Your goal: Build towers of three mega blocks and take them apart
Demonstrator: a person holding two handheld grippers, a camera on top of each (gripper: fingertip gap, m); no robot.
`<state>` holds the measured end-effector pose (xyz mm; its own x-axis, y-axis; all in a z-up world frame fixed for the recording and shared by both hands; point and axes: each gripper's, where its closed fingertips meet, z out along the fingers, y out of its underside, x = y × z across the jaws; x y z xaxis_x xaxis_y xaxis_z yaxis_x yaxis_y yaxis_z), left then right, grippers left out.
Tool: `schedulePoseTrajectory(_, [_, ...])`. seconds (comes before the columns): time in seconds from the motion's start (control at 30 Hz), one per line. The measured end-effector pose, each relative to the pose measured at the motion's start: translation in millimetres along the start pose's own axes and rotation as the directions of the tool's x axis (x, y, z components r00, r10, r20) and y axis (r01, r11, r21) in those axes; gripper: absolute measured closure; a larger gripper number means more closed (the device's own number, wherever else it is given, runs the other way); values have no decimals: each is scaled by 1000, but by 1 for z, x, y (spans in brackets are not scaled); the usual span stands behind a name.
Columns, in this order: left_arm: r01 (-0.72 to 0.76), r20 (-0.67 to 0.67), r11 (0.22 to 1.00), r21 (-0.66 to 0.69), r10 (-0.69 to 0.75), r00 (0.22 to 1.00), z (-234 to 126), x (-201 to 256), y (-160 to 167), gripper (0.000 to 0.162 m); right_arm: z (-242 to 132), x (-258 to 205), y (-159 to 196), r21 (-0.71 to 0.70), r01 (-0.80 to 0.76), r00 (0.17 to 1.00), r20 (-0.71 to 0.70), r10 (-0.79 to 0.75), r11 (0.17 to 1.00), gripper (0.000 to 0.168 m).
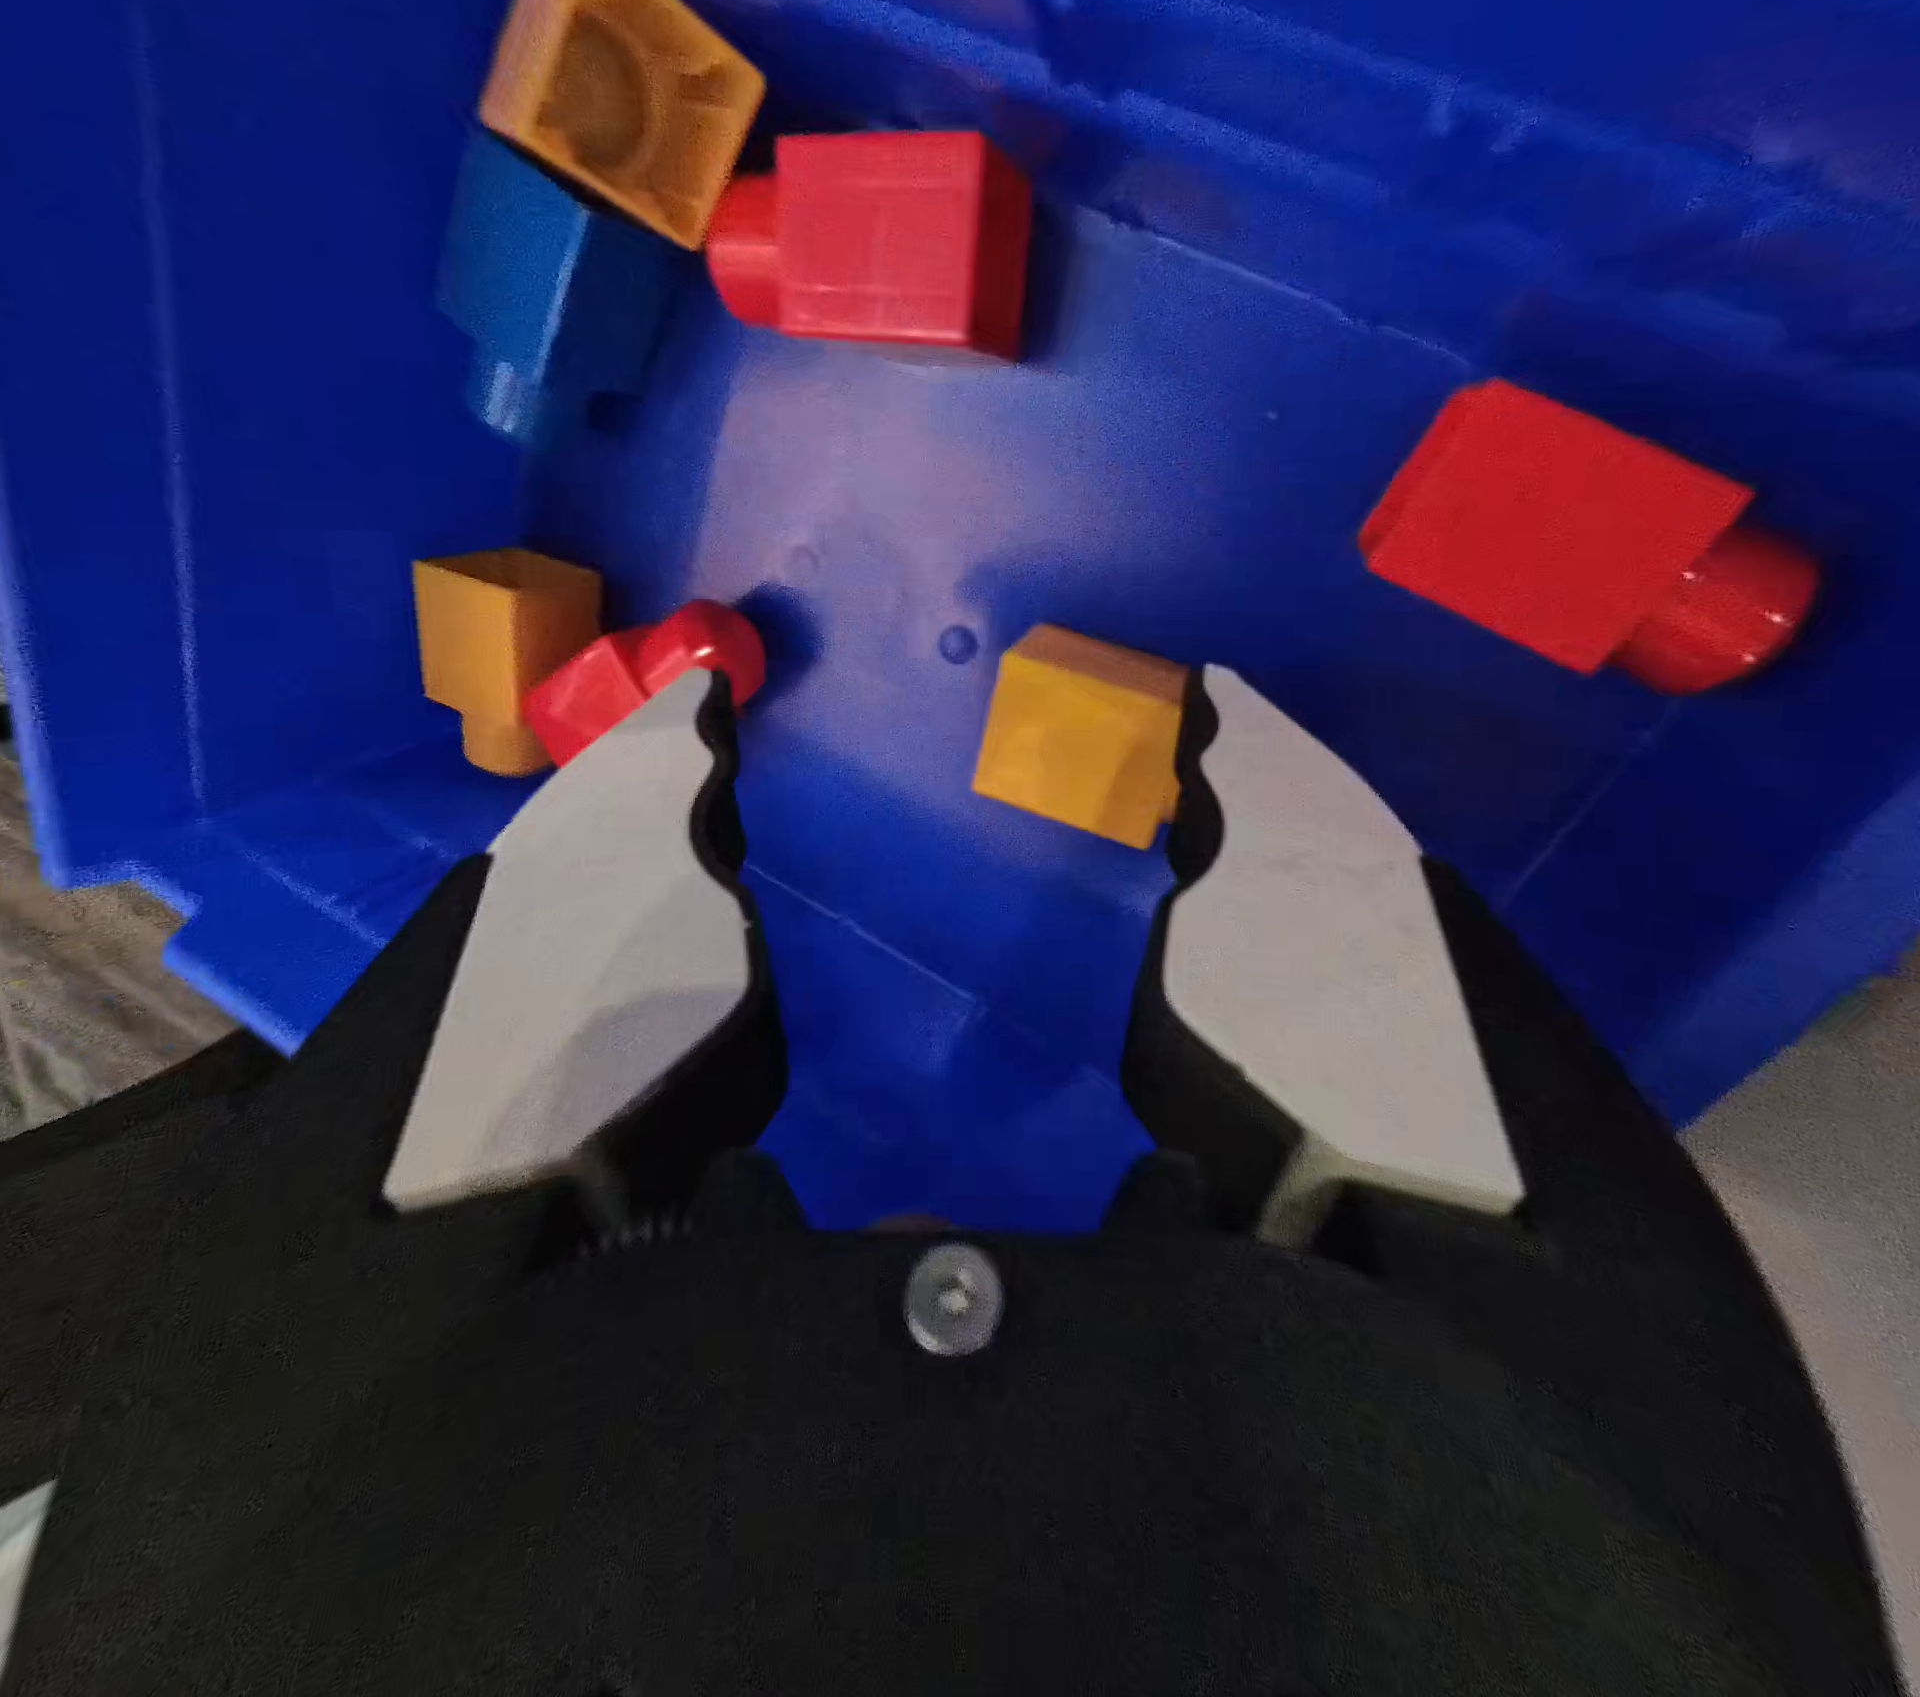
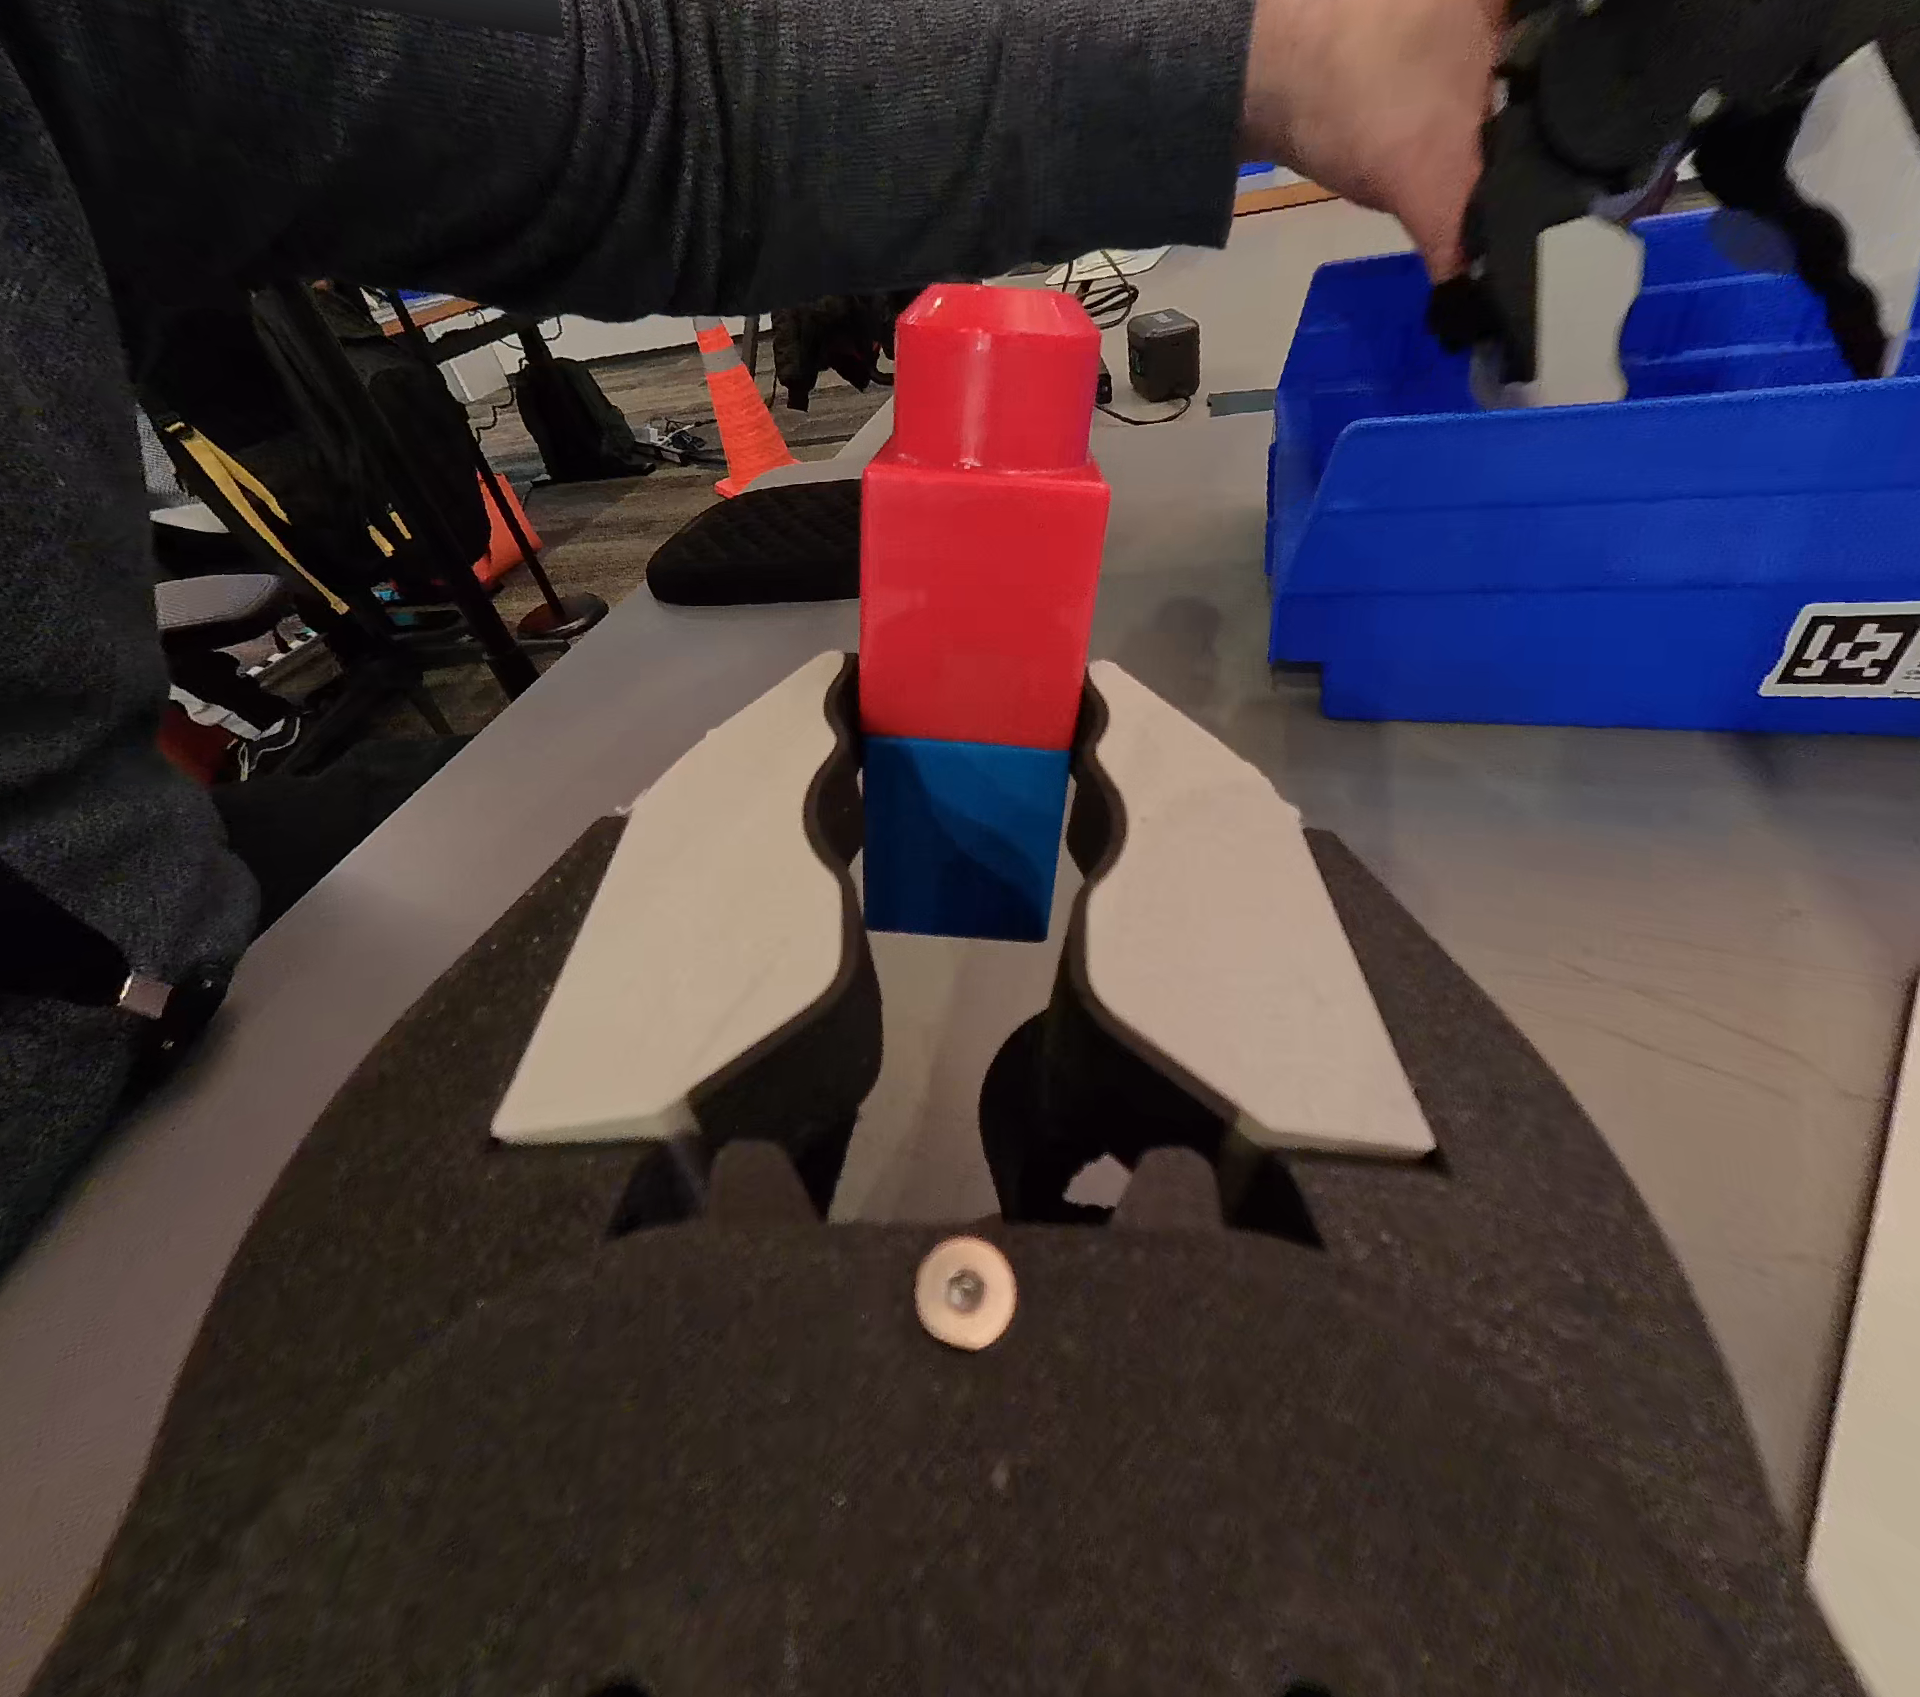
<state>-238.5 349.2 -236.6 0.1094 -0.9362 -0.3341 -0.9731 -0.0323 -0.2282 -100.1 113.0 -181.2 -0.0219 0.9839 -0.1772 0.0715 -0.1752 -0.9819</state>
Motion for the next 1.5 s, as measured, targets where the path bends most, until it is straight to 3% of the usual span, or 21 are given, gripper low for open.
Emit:
schedulePoseTrajectory(0.1, [16,57,1000,1,-16,998,1,-28,5,92,0,0,0,0,0,1000,1,0,1000,132])
schedulePoseTrajectory(0.23, [-169,96,976,-135,183,978,21,-44,18,105,0,0,0,3,-4,1000,4,4,1000,132])
schedulePoseTrajectory(0.5, [-358,119,875,-325,414,903,49,-71,33,106,-1,0,-1,11,-10,1000,8,10,1000,132])
schedulePoseTrajectory(0.77, [-383,50,814,-437,447,893,55,-86,49,118,-2,0,-2,16,-16,1000,12,16,1000,132])
schedulePoseTrajectory(0.9, [-254,67,866,-431,312,948,53,-84,49,119,-2,0,-2,19,-17,1000,13,17,1000,132])
schedulePoseTrajectory(1.03, [-68,99,940,-335,107,989,44,-76,41,120,-2,1,-2,17,-18,1000,11,18,1000,132])
schedulePoseTrajectory(1.1, [62,111,977,-202,-40,993,33,-71,25,120,-2,1,-2,14,-18,1000,10,18,1000,132])
schedulePoseTrajectory(1.2, [240,60,971,16,-240,969,7,-61,-2,121,-1,1,-1,9,-19,1000,7,19,1000,132])
schedulePoseTrajectory(1.33, [456,-116,841,293,-442,890,-39,-40,-39,121,-1,4,-1,7,-28,1000,-10,28,1000,132])
schedulePoseTrajectory(1.5, [546,-278,673,499,-472,837,-105,18,-83,121,1,8,1,-7,-31,999,-42,31,999,132])
